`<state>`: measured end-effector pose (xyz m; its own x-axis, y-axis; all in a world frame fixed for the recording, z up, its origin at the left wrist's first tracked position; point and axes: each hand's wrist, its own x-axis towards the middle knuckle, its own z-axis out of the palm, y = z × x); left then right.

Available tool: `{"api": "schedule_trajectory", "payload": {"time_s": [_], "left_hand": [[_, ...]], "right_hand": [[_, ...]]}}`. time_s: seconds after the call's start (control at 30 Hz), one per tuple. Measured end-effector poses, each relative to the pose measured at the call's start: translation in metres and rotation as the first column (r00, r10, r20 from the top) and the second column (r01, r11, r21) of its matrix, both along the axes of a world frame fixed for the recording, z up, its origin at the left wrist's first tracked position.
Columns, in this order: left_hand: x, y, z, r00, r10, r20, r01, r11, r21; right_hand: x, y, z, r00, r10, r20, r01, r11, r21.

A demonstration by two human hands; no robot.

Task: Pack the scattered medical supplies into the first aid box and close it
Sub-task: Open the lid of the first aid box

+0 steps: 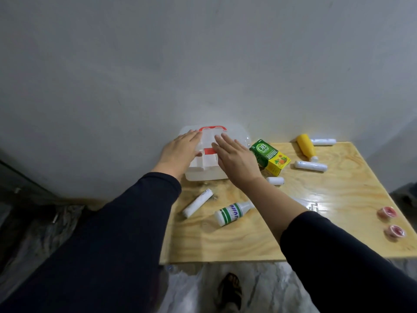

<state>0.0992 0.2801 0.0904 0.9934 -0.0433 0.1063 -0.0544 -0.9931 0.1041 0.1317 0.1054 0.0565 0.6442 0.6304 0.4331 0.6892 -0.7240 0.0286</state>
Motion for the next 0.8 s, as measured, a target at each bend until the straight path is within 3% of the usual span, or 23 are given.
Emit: {"api": "schedule_trajectory", "payload": {"time_s": [0.17, 0.3, 0.53, 0.63, 0.8], "left_hand": [[0.01, 0.004, 0.028, 0.998, 0.02, 0.066, -0.02, 1.0, 0.0], [0.025, 0.005, 0.037, 0.994, 0.036, 0.101, -0.035, 0.999, -0.011], [0.057, 0.01, 0.035, 0.989, 0.108, 0.105, -0.103, 0.993, -0.056], [0.071, 0.011, 0.034, 0.982, 0.147, 0.117, -0.139, 0.987, -0.077], [0.087, 0.008, 0.031, 0.969, 0.207, 0.134, -0.197, 0.977, -0.083]], "right_hand": [[0.004, -0.009, 0.021, 0.974, -0.219, -0.059, 0.226, 0.963, 0.148], [0.006, -0.028, 0.011, 0.888, -0.387, -0.247, 0.45, 0.842, 0.297], [0.035, -0.027, -0.019, 0.704, -0.356, -0.614, 0.402, 0.913, -0.069], [0.038, -0.029, -0.029, 0.677, -0.335, -0.655, 0.36, 0.927, -0.102], [0.036, -0.041, -0.038, 0.711, -0.312, -0.631, 0.348, 0.935, -0.07]]}}
